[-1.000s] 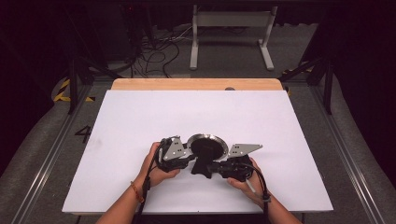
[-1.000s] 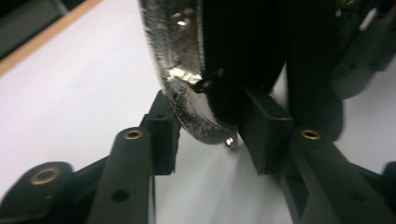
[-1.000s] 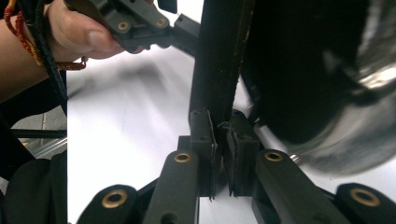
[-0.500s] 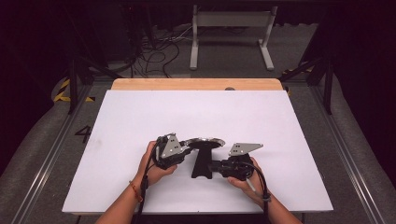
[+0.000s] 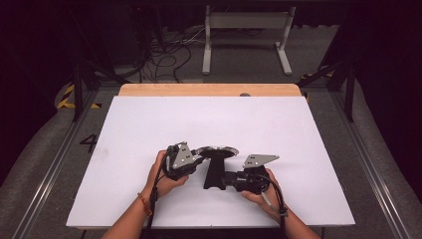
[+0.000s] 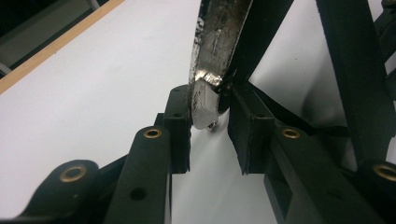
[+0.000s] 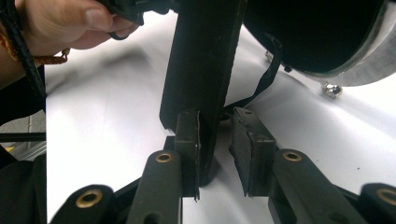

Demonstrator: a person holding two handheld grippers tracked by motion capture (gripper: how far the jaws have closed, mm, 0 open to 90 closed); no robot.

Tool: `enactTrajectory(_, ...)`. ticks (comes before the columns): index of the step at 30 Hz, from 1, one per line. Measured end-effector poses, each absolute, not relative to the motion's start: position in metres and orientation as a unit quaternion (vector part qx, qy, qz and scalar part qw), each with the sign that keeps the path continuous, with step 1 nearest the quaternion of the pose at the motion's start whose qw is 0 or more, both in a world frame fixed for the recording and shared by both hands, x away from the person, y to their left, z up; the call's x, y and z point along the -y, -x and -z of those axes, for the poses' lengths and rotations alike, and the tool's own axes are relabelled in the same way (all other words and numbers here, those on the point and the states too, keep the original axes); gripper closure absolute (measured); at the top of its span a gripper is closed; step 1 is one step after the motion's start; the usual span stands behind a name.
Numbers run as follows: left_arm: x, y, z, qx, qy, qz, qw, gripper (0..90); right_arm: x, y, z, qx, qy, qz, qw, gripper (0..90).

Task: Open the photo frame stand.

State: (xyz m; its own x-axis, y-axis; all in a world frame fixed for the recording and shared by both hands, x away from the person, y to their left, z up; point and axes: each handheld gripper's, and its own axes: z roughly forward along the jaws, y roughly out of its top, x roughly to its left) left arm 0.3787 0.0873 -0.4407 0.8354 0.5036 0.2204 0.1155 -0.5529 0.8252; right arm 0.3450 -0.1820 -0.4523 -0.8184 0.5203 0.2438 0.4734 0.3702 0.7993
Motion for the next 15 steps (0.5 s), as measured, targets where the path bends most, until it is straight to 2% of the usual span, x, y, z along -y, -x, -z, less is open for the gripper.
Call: enactTrajectory(15, -0.0912, -0.3801, 0.4403, -0.184, -0.854, -0.216, 0.436, 69.3, 0.1758, -0.3399, 0.4586, -0.845, -0.287, -0.449, 0.04, 73.4)
